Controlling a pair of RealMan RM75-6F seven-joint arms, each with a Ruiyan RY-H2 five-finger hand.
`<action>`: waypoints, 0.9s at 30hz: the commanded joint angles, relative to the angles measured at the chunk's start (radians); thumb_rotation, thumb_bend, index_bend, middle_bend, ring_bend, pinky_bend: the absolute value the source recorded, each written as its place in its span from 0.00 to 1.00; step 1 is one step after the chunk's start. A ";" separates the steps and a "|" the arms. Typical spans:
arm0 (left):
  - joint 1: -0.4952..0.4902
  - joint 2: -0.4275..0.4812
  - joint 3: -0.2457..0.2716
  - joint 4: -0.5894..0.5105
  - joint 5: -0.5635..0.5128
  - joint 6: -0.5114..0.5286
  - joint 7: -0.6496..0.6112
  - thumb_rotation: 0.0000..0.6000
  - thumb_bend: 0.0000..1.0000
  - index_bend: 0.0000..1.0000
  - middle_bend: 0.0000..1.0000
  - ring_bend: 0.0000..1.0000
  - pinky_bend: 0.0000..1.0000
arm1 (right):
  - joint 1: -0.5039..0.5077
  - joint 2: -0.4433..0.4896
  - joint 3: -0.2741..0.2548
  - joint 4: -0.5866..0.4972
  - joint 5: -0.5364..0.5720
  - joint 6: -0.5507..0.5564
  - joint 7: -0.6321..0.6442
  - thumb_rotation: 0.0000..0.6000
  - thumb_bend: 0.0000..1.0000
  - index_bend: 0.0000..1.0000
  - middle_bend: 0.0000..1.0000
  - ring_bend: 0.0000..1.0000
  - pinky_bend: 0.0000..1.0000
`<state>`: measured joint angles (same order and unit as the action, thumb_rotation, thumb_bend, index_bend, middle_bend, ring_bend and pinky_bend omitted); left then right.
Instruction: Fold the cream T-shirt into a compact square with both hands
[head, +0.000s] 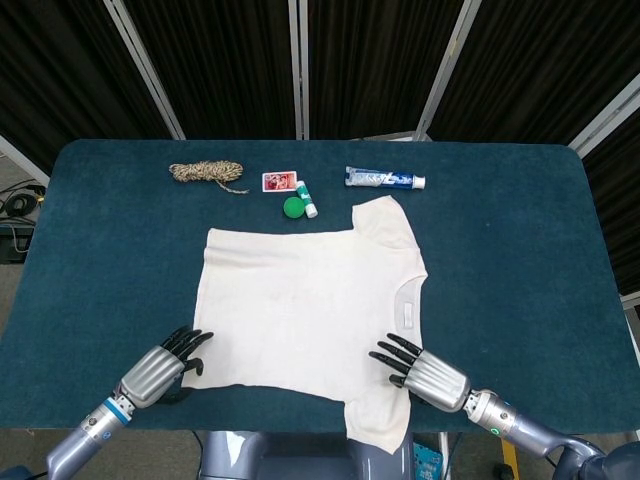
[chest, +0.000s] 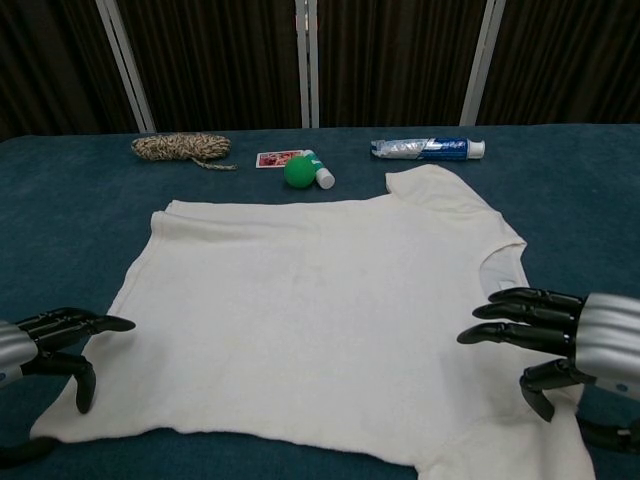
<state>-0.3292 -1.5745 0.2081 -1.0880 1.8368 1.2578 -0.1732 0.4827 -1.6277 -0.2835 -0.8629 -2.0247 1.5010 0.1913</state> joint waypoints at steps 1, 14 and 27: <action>-0.006 -0.007 -0.002 -0.001 -0.005 -0.008 0.008 1.00 0.42 0.46 0.00 0.00 0.00 | 0.000 0.000 0.000 0.000 0.001 0.000 0.000 1.00 0.48 0.69 0.10 0.00 0.00; -0.021 -0.019 -0.012 -0.013 -0.032 -0.012 0.010 1.00 0.53 0.55 0.00 0.00 0.00 | 0.003 0.005 0.002 -0.004 0.005 0.000 0.002 1.00 0.48 0.69 0.10 0.00 0.00; -0.018 -0.018 -0.018 -0.044 -0.067 -0.008 -0.034 1.00 0.53 0.81 0.00 0.00 0.00 | 0.003 0.010 0.003 -0.015 0.008 0.001 -0.003 1.00 0.48 0.69 0.10 0.00 0.00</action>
<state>-0.3471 -1.5940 0.1901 -1.1299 1.7692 1.2475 -0.2079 0.4853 -1.6178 -0.2810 -0.8763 -2.0168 1.5004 0.1879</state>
